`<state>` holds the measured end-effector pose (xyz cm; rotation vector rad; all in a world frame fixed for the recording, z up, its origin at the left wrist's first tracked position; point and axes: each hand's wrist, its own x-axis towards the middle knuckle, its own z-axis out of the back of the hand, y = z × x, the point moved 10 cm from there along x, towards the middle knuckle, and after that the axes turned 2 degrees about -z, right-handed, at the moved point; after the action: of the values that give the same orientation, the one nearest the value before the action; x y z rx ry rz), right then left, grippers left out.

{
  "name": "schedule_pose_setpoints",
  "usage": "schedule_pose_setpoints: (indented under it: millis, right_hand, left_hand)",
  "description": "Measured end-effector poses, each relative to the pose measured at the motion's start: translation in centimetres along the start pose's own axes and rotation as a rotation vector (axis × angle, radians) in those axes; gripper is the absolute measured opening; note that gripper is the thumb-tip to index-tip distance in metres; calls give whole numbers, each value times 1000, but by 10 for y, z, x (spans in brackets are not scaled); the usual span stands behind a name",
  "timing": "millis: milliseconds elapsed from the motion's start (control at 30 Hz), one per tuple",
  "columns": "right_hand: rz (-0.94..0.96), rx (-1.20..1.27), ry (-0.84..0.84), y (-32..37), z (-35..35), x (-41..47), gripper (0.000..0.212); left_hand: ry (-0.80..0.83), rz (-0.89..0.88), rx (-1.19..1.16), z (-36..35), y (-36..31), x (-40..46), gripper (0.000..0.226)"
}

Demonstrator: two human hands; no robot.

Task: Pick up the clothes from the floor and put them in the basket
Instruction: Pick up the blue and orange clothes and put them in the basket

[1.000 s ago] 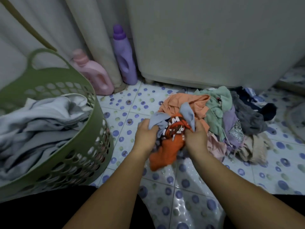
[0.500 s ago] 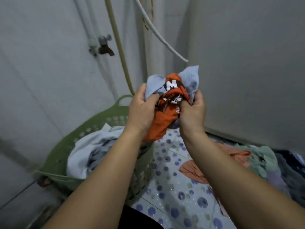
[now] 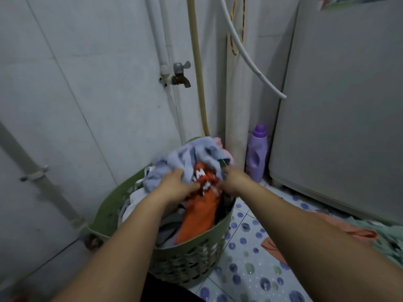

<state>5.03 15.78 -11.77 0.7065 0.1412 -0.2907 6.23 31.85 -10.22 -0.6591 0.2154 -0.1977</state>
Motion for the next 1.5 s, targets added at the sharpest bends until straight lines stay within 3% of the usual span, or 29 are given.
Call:
schedule_pose_setpoints:
  millis: [33,100,200,300,500,600,667,700,800,867,967,1067,1133,1200,1300,1433,1500]
  right_hand:
    - [-59,-100,23,-14,-2,-4,45]
    - [-97,-72,-63,-35,7,-6,40]
    - [-86,-18,-154,-50,15,-5,38]
    - [-94,30,-183,-65,16,-2,38]
    - [-44,30,-196,-84,24,-1,31]
    - [-36,-12,-190,-83,29,14,33]
    - [-40,-46,-184,-77,30,29,35]
    - [-40,-50,-179,-72,30,38,37]
    - [-22,-40,-171,-54,27,62,40]
    - [-15,-57,-169,-46,25,77,39]
    - [-12,-102,-173,-42,19,106,33]
    - [4,-79,-206,-34,16,135,37]
    - [21,-63,-215,-24,15,149,38]
    - [-14,-64,-250,-20,15,160,31]
    - [-25,-75,-456,-16,26,154,22]
    - [215,-96,-711,15,50,112,18]
    - [468,-95,-745,41,48,84,18]
  left_hand:
    - [57,59,97,-13,19,2,52]
    - [83,103,136,-26,34,4,55]
    - [160,28,230,-49,31,19,76]
    - [337,34,507,-78,28,19,68]
    - [504,116,763,-103,32,29,55]
    - [190,173,719,-73,3,46,48]
    - [-67,43,632,-53,-26,54,48]
    - [-107,-15,566,-52,-34,56,53]
    - [150,15,492,-82,-12,69,81]
    - [305,111,549,-99,25,75,75]
    - [383,204,551,-105,58,77,61]
    - [351,112,532,-118,60,87,56]
    - [335,285,481,-108,78,93,56]
    - [399,327,449,-109,81,92,54]
    - [370,318,413,-113,82,100,54]
    - [370,326,484,-118,89,105,56]
    - [364,304,480,-116,90,113,56]
